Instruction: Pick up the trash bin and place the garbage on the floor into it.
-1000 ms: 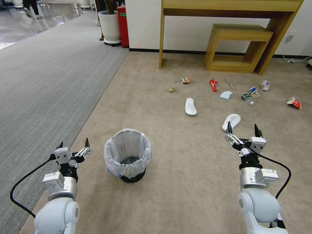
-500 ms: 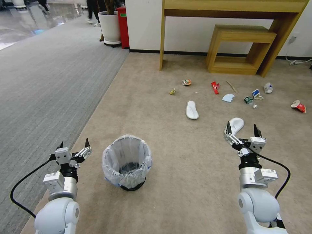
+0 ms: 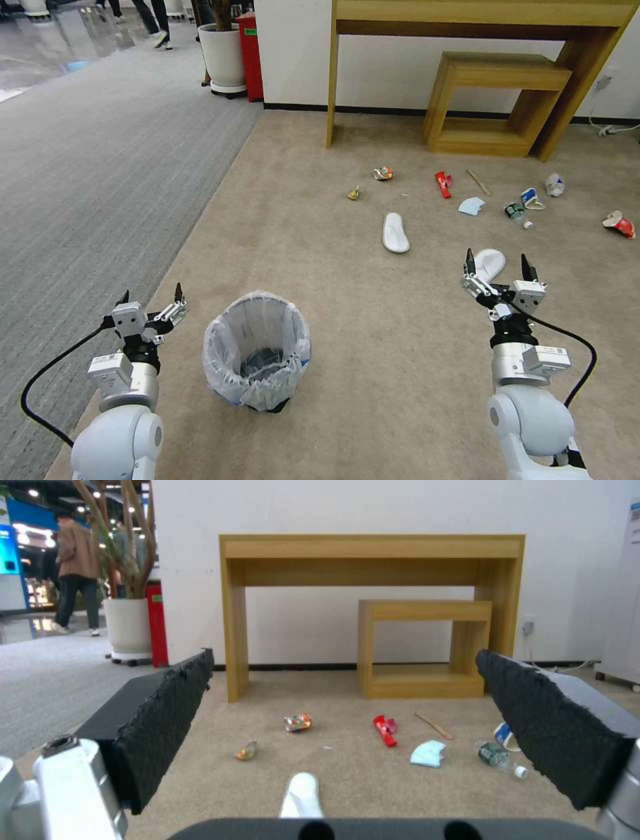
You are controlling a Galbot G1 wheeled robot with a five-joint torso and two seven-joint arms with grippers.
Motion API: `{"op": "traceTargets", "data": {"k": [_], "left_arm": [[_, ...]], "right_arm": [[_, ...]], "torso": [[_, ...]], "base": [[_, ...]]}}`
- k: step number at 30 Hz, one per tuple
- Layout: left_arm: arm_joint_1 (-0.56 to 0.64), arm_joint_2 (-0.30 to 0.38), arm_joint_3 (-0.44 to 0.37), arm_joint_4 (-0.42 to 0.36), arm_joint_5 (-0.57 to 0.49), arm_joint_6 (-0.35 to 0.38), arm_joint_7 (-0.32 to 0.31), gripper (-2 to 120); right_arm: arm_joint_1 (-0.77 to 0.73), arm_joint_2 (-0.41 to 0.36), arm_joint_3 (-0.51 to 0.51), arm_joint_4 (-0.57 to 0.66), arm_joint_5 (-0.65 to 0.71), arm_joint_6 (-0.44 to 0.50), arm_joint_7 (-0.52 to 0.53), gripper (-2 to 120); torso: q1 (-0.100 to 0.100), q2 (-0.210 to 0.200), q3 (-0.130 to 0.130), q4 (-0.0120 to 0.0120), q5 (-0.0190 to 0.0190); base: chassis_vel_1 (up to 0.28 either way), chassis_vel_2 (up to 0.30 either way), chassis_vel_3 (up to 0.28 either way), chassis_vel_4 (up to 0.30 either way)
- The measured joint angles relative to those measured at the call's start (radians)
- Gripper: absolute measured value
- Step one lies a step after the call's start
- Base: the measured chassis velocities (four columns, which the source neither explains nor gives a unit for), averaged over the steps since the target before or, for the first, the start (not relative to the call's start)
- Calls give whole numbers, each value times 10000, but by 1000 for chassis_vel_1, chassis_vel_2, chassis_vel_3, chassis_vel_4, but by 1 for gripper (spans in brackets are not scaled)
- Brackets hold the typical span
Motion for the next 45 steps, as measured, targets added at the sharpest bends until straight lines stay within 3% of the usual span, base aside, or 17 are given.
{"op": "traceTargets", "data": {"k": [6,15,25,34,45], "left_arm": [[57,74,64,-67,83,213,0,100],[227,468,698,-539,-1175,950,-221,100],[267,1237,1368,-48,-1533,1171,-238,100],[375,1961,1803,61,-2040,1702,-715,100],[736,2707,2108,-202,-2859,2632,-1957,100]], "right_arm": [[-34,-74,-37,-30,123,118,32,100],[-174,-277,-43,76,346,-113,23,100],[-281,-350,-111,132,473,-284,-34,100],[-345,-371,-81,192,570,-412,-26,100],[-367,-416,-40,348,800,-762,63,100]], "torso": [[0,0,1,0,0],[0,0,0,0,0],[0,0,0,0,-1],[0,0,0,0,-1],[0,0,0,0,0]], "base": [[-56,55,49,-54],[0,0,0,0],[0,0,0,0],[0,0,0,0],[0,0,0,0]]}}
